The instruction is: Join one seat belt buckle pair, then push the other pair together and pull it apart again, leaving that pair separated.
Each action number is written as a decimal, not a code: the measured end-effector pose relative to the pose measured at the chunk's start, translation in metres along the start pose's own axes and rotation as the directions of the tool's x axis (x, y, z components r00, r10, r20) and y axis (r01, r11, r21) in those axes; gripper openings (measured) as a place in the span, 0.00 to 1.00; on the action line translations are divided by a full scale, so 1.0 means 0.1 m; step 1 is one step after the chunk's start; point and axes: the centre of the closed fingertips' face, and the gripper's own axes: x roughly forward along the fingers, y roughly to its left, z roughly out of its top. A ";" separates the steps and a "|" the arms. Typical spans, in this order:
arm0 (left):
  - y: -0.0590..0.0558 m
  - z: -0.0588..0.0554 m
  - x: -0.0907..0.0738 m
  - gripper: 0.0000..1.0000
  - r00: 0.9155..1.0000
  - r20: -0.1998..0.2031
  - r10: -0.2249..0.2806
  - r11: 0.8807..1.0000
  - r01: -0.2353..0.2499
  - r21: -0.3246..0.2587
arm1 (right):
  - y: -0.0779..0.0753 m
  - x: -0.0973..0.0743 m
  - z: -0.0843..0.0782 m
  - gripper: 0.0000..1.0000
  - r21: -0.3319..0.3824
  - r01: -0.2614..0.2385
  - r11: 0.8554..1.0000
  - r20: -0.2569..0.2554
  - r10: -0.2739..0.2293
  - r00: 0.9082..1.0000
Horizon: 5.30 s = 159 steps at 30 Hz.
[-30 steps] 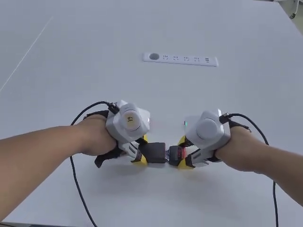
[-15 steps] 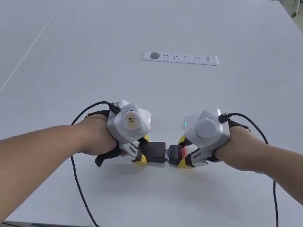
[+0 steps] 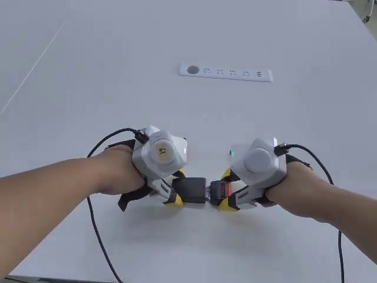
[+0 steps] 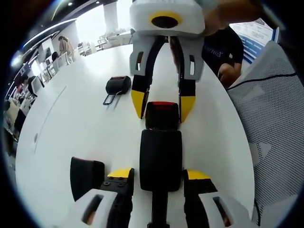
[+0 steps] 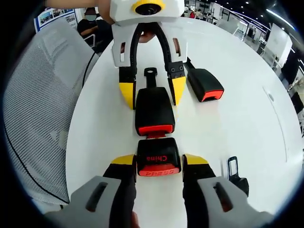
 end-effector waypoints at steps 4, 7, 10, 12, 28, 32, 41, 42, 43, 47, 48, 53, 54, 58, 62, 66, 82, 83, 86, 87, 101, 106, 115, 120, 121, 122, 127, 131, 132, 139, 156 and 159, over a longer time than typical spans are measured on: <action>-0.02 0.03 -0.10 0.44 1.000 0.020 -0.001 1.000 0.001 -0.016 | 0.01 -0.05 0.04 0.37 -0.001 -0.002 1.000 0.009 0.002 1.000; 0.08 0.15 -0.22 0.41 0.993 0.099 0.057 0.998 -0.058 0.000 | 0.00 -0.13 0.09 0.36 0.004 -0.003 1.000 0.022 0.003 1.000; 0.12 0.20 -0.34 0.43 0.985 0.156 0.073 0.996 -0.062 -0.071 | -0.03 -0.22 0.16 0.36 -0.006 0.008 1.000 0.038 -0.008 0.999; 0.16 0.22 -0.41 0.45 0.984 0.162 0.081 0.994 -0.069 -0.080 | -0.07 -0.28 0.21 0.36 -0.009 0.018 1.000 0.048 -0.018 0.999; 0.64 0.09 -0.49 0.52 0.979 0.114 0.166 0.981 -0.153 -0.117 | -0.70 -0.48 -0.11 0.36 0.012 0.132 0.991 0.016 -0.133 0.991; 0.77 0.03 -0.49 0.53 0.979 0.108 0.175 0.978 -0.161 -0.131 | -0.82 -0.55 -0.24 0.37 0.018 0.159 0.987 0.001 -0.159 0.987; 0.95 -0.10 -0.45 0.51 0.983 0.076 0.168 0.979 -0.157 -0.129 | -1.03 -0.65 -0.47 0.38 0.037 0.182 0.983 -0.031 -0.181 0.983; 0.95 -0.12 -0.43 0.51 0.985 0.067 0.158 0.981 -0.148 -0.126 | -1.05 -0.64 -0.50 0.38 0.037 0.180 0.983 -0.038 -0.178 0.983; 0.95 -0.14 -0.41 0.50 0.987 0.061 0.149 0.983 -0.142 -0.115 | -1.06 -0.63 -0.53 0.38 0.038 0.174 0.984 -0.043 -0.173 0.984; 0.94 -0.17 -0.34 0.46 0.991 0.039 0.125 0.989 -0.121 -0.083 | -1.02 -0.55 -0.61 0.36 0.030 0.125 0.992 -0.067 -0.122 0.990; 0.94 -0.17 -0.33 0.45 0.992 0.039 0.116 0.991 -0.113 -0.075 | -1.01 -0.54 -0.62 0.35 0.015 0.116 0.993 -0.070 -0.115 0.991; 0.92 -0.18 -0.25 0.42 0.996 0.009 0.091 0.995 -0.090 -0.043 | -1.06 -0.50 -0.63 0.32 0.002 0.092 0.996 -0.073 -0.091 0.993; 0.94 -0.18 -0.24 0.40 0.995 0.008 0.097 0.995 -0.097 -0.037 | -1.05 -0.49 -0.63 0.32 0.007 0.082 0.997 -0.070 -0.082 0.994; 0.98 -0.19 -0.22 0.35 0.995 -0.006 0.099 0.995 -0.099 -0.015 | -1.06 -0.49 -0.62 0.32 -0.001 0.064 0.998 -0.059 -0.064 0.996; 0.97 -0.20 -0.22 0.34 0.996 -0.007 0.088 0.996 -0.088 -0.014 | -1.07 -0.48 -0.63 0.32 -0.015 0.042 0.999 -0.055 -0.043 0.998; 0.96 -0.19 -0.21 0.34 0.997 -0.008 0.077 0.997 -0.077 0.011 | -1.07 -0.47 -0.63 0.32 -0.030 0.027 0.999 -0.057 -0.028 0.998; 0.96 -0.22 -0.20 0.33 0.997 -0.015 0.070 0.998 -0.070 -0.001 | -1.02 -0.26 -0.31 0.31 -0.047 0.035 0.998 -0.041 -0.037 0.998; 0.96 -0.22 -0.20 0.33 0.997 -0.015 0.070 0.998 -0.070 -0.002 | -1.03 -0.24 -0.27 0.31 -0.044 0.036 0.998 -0.033 -0.038 0.999; 0.96 -0.22 -0.20 0.33 0.997 -0.016 0.071 0.997 -0.071 -0.004 | -1.02 -0.17 -0.17 0.31 -0.050 0.034 0.998 -0.026 -0.035 0.999; 0.96 -0.22 -0.20 0.33 0.997 -0.016 0.071 0.997 -0.071 -0.004 | -1.01 -0.16 -0.14 0.31 -0.052 0.032 0.998 -0.024 -0.033 0.999; 0.96 -0.21 -0.20 0.34 0.997 -0.031 0.066 0.998 -0.067 -0.009 | -0.97 0.08 0.23 0.31 -0.083 0.046 0.996 -0.002 -0.046 0.999; 0.96 -0.21 -0.21 0.34 0.997 -0.036 0.069 0.998 -0.069 -0.013 | -0.99 0.09 0.24 0.31 -0.091 0.051 0.995 -0.006 -0.052 0.999; 0.95 -0.21 -0.20 0.33 0.997 -0.040 0.066 0.998 -0.066 -0.008 | -0.97 0.13 0.35 0.31 -0.100 0.050 0.994 0.022 -0.048 0.999; 0.96 -0.21 -0.20 0.32 0.998 -0.029 0.057 0.998 -0.057 0.004 | -0.97 0.14 0.37 0.30 -0.089 0.036 0.995 0.032 -0.034 0.999; 0.96 -0.21 -0.20 0.32 0.998 -0.025 0.055 0.998 -0.055 0.004 | -0.97 0.14 0.37 0.30 -0.092 0.035 0.995 0.032 -0.032 0.999; 0.96 -0.21 -0.20 0.32 0.998 -0.021 0.054 0.999 -0.054 0.004 | -0.98 0.14 0.37 0.30 -0.090 0.034 0.995 0.031 -0.031 0.999; 0.96 -0.20 -0.19 0.32 0.998 -0.018 0.054 0.999 -0.053 0.004 | -0.97 0.16 0.38 0.29 -0.106 0.031 0.994 0.017 -0.030 0.999; 0.96 -0.19 -0.19 0.32 0.999 -0.019 0.051 0.999 -0.051 0.003 | -0.98 0.17 0.40 0.28 -0.114 0.032 0.993 0.011 -0.031 0.999; 0.96 -0.19 -0.19 0.31 0.999 -0.015 0.053 0.999 -0.053 0.000 | -0.98 0.17 0.40 0.28 -0.112 0.032 0.993 0.011 -0.031 0.999; 0.98 -0.19 -0.19 0.31 0.999 -0.006 0.052 0.999 -0.053 -0.006 | -0.96 0.22 0.50 0.28 -0.120 0.037 0.992 0.013 -0.035 0.999; 0.97 -0.19 -0.19 0.32 0.999 0.007 0.047 0.999 -0.047 -0.012 | -0.96 0.23 0.51 0.28 -0.115 0.030 0.993 -0.018 -0.033 0.999; 0.96 -0.19 -0.19 0.32 0.999 0.001 0.043 0.999 -0.043 -0.010 | -0.96 0.23 0.51 0.28 -0.111 0.031 0.993 -0.016 -0.033 0.999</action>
